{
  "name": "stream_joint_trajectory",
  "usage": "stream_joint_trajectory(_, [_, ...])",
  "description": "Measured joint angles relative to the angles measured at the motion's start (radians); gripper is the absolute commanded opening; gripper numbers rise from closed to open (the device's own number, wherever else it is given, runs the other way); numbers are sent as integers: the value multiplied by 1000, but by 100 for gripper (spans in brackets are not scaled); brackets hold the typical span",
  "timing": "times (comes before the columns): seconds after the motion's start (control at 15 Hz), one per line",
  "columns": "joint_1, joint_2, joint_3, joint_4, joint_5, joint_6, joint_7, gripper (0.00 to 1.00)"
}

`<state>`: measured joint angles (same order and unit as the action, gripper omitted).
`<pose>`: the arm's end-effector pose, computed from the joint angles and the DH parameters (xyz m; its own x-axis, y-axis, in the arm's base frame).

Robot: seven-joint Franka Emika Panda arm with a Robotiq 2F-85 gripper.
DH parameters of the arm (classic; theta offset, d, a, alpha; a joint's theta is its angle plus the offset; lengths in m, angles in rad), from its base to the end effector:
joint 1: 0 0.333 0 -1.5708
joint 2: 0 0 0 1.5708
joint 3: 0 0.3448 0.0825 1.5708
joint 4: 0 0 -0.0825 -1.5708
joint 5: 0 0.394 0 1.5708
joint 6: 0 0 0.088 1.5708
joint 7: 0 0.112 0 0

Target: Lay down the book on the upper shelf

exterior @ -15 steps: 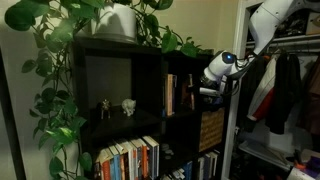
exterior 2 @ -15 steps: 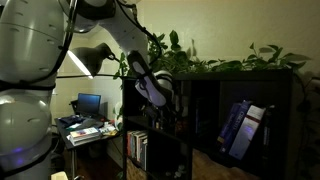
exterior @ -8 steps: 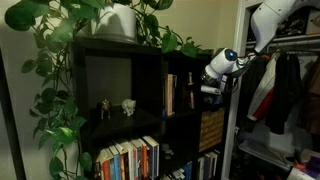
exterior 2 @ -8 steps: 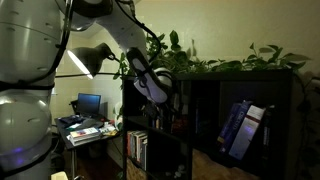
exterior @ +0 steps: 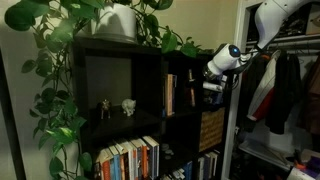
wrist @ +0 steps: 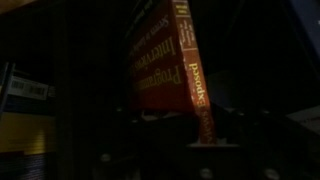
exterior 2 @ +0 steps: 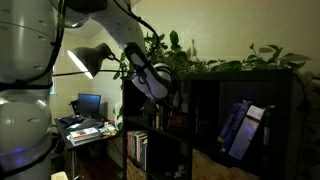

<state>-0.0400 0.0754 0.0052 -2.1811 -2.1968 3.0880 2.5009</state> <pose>0.5272 0.0480 0.3741 0.5598 -0.3185 0.7650 -0.2478 -0.9453 -0.2122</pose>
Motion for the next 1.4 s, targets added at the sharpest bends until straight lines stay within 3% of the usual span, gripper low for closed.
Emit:
stream_joint_trajectory(0.47, [-1, -30, 0, -30, -15, -12, 24, 3])
stream_joint_trajectory(0.67, [1, -12, 18, -36, -75, -99, 96, 3])
stream_joint_trajectory(1.07, [1, 22, 104, -57, -9, -303, 101, 2])
stream_joint_trajectory(1.4, [-4, 25, 153, -66, 9, -342, 100, 3])
